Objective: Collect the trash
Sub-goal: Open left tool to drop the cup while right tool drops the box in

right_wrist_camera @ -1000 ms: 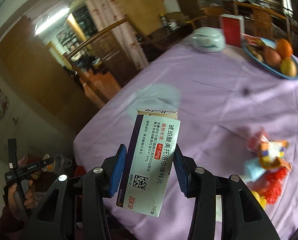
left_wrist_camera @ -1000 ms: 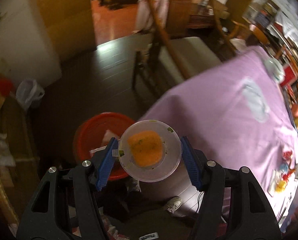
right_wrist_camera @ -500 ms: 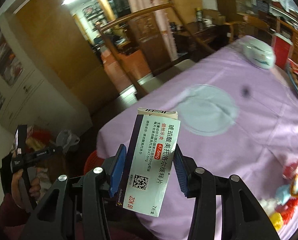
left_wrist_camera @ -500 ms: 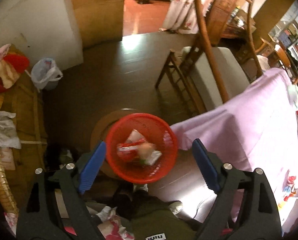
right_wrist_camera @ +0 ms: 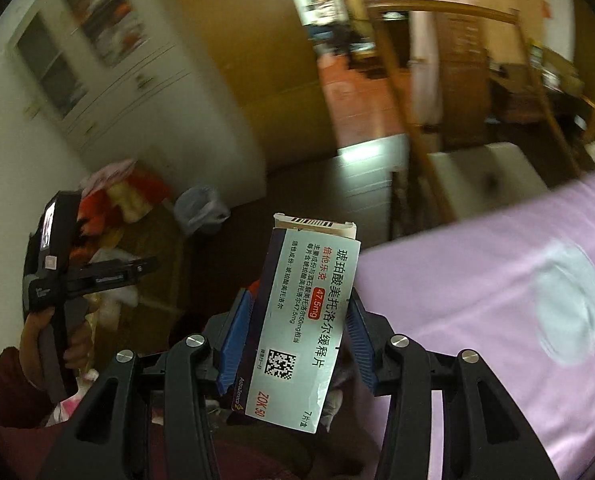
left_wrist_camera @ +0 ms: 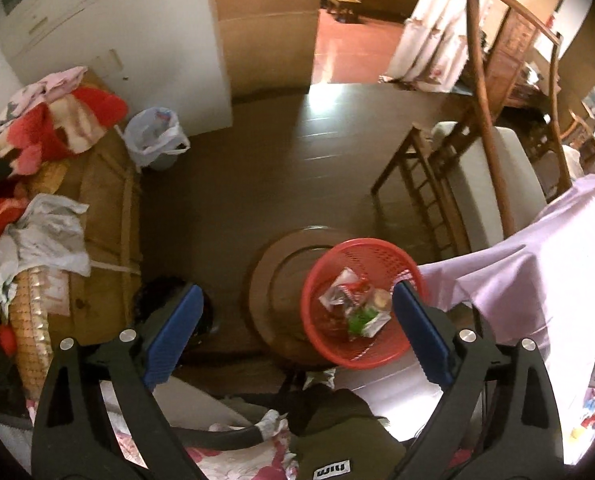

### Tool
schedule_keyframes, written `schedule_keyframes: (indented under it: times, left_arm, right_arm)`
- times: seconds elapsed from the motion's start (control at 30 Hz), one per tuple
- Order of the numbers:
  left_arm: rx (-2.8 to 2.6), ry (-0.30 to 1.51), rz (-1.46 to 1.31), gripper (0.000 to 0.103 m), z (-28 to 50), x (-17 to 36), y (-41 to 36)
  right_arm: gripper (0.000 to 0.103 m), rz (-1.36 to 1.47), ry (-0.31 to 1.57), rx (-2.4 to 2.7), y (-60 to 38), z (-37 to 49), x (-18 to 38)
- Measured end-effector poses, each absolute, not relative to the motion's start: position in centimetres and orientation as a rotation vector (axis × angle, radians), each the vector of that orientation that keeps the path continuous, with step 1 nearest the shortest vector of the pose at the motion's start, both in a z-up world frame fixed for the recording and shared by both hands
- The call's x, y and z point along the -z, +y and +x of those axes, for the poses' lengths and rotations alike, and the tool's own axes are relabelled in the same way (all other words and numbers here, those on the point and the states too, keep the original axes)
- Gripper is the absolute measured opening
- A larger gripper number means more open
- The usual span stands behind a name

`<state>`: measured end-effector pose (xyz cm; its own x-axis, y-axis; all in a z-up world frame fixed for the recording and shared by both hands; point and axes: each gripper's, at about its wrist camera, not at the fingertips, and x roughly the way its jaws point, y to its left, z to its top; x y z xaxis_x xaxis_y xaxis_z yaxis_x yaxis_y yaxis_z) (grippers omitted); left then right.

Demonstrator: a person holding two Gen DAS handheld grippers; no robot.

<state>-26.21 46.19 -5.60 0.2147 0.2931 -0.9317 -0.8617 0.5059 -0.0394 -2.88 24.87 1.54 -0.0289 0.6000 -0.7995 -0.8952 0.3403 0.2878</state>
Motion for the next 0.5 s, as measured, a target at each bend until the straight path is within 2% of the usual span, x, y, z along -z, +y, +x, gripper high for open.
schedule_keyframes:
  times: [0.07,0.17,0.5]
  left_arm:
    - [-0.911,1.064,-0.647,0.092,-27.3,5.4,46.3]
    - [-0.943,1.065,-0.635,0.092,-28.1,5.3,46.5]
    - [-0.890,1.063,-0.607,0.093,-24.7,5.2,46.1]
  right_arm:
    - [0.050,-0.408,1.030,-1.309,26.9,-4.1,-1.4]
    - [0.073,-0.441,1.024,-1.357,28.6,-5.1,-1.4]
    - [0.074,-0.364,1.033,-1.254,25.3,-1.6,-2.1]
